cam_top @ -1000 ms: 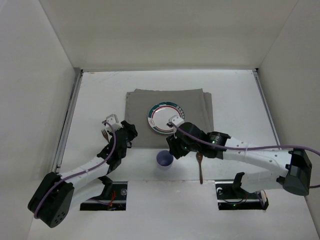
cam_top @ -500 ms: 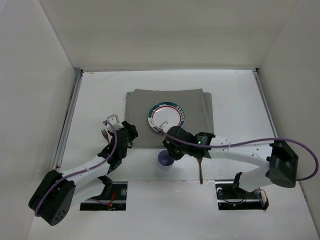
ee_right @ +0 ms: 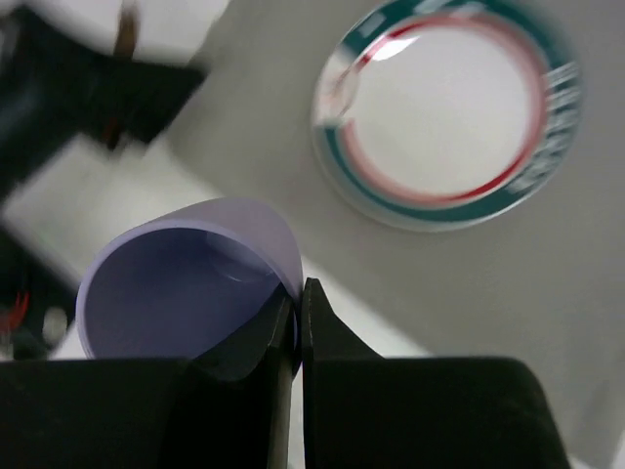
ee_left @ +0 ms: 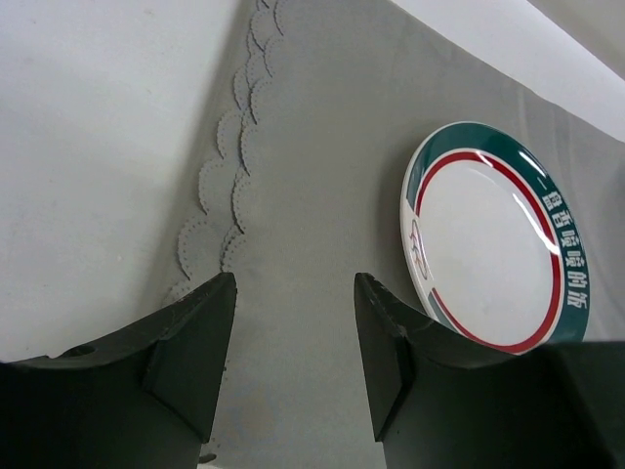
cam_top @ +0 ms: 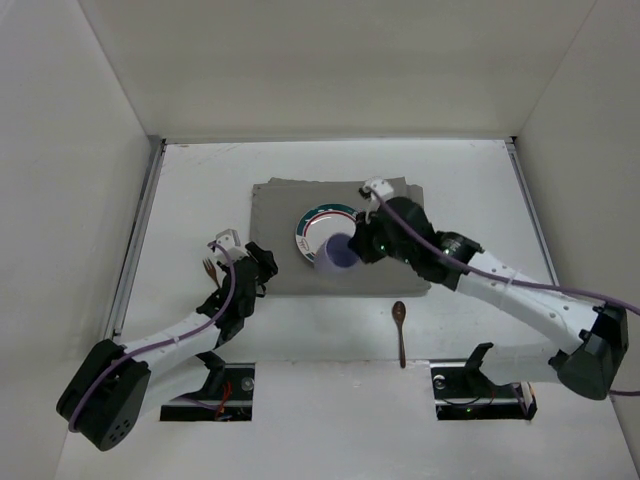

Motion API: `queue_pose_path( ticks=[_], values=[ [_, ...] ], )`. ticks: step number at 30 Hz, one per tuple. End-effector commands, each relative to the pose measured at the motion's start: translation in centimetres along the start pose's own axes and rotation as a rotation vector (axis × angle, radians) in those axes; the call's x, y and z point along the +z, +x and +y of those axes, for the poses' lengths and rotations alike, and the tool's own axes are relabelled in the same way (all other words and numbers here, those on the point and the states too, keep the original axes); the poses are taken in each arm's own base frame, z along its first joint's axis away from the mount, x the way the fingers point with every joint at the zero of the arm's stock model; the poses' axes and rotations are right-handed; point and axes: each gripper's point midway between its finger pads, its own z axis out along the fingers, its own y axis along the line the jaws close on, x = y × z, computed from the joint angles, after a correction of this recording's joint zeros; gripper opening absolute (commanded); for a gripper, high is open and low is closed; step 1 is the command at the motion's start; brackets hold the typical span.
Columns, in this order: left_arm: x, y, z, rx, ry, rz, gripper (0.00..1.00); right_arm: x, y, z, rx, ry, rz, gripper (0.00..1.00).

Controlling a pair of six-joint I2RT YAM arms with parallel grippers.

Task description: Set the dinner table for one person

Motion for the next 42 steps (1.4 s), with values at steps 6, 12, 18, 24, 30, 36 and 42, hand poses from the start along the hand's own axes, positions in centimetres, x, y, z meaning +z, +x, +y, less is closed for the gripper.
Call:
queue_pose_path(
  ticks=[6,12,18,24,30,36,42],
  values=[
    [0.1,-1.3,-0.9,-0.011,0.018,-0.046,0.49,3.9,-10.1,-16.1,0.283,0.397,-0.255,0.04],
    [-0.2,-1.8,-0.7,-0.012,0.021,-0.061,0.50,5.1,-10.7,-24.7,0.303,0.622,-0.188,0.05],
    [0.1,-1.2,-0.9,0.007,0.017,-0.042,0.50,6.5,-9.3,-28.2,0.349,0.679,-0.131,0.05],
    [0.1,-1.2,-0.6,0.009,0.008,-0.042,0.50,8.8,-6.1,-29.8,0.378,0.682,-0.046,0.05],
    [0.3,-0.9,-0.6,0.016,0.003,-0.034,0.51,9.9,-4.4,-29.9,0.391,0.677,-0.007,0.06],
    [0.3,-0.9,-0.6,0.011,0.006,-0.032,0.51,9.9,-3.9,-30.1,0.404,0.685,0.004,0.12],
    [0.3,-0.8,-0.7,0.007,0.010,-0.027,0.51,9.0,-5.4,-29.6,0.400,0.678,-0.030,0.18]
  ],
)
